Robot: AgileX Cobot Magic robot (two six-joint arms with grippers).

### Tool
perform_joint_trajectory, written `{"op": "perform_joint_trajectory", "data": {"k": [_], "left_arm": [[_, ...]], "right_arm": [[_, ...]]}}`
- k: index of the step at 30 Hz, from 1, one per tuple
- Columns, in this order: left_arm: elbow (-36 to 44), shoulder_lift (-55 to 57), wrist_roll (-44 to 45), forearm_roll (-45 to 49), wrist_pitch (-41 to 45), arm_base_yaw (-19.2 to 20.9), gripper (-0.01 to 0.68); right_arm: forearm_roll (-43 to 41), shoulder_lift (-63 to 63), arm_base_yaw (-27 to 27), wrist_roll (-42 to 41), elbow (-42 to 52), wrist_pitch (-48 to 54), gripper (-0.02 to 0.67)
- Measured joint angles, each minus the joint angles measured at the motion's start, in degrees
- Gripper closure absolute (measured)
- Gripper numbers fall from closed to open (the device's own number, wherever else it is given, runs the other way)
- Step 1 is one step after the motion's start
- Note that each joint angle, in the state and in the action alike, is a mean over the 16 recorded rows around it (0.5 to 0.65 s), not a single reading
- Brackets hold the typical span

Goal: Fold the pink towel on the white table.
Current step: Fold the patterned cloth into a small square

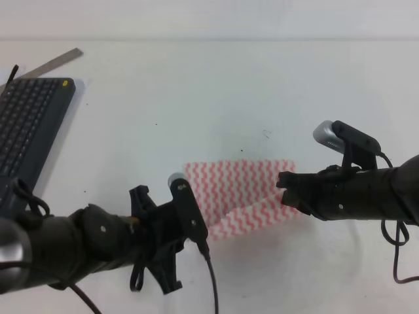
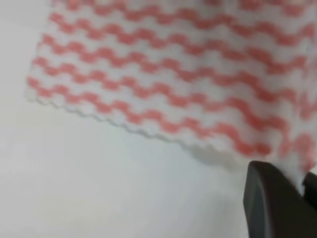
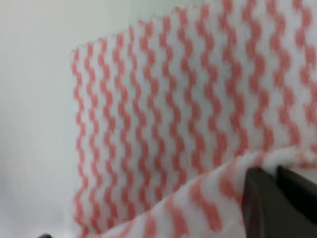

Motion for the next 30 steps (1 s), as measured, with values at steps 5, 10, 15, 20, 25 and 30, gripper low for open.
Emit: {"op": "perform_joint_trajectory", "data": {"k": [5,10,15,20,25,30], "left_arm": [[-1.6,0.3,-1.3,0.0,-1.0,0.0,0.674],[-3.4,1.3,-2.5,0.0,-2.2,0.1,0.675],[-4.7,2.5,-3.0,0.0,-3.5,0.1,0.675],[-5.3,3.4,-3.4,0.0,-5.5,0.1,0.675],[-5.5,3.8,-3.6,0.0,-7.4,0.2,0.675],[-6.0,4.6,-4.0,-0.1,-8.4,0.2,0.675]], "right_arm": [[0.0,0.0,0.0,0.0,0.0,-0.1,0.663],[0.2,0.1,0.0,0.0,0.0,-0.3,0.663],[0.5,0.1,0.0,0.0,0.0,-0.9,0.663],[0.9,0.1,0.0,0.0,0.0,-1.7,0.663],[1.3,0.0,0.0,0.0,0.0,-2.5,0.663],[1.5,0.0,0.0,0.0,0.0,-3.2,0.663]]}}
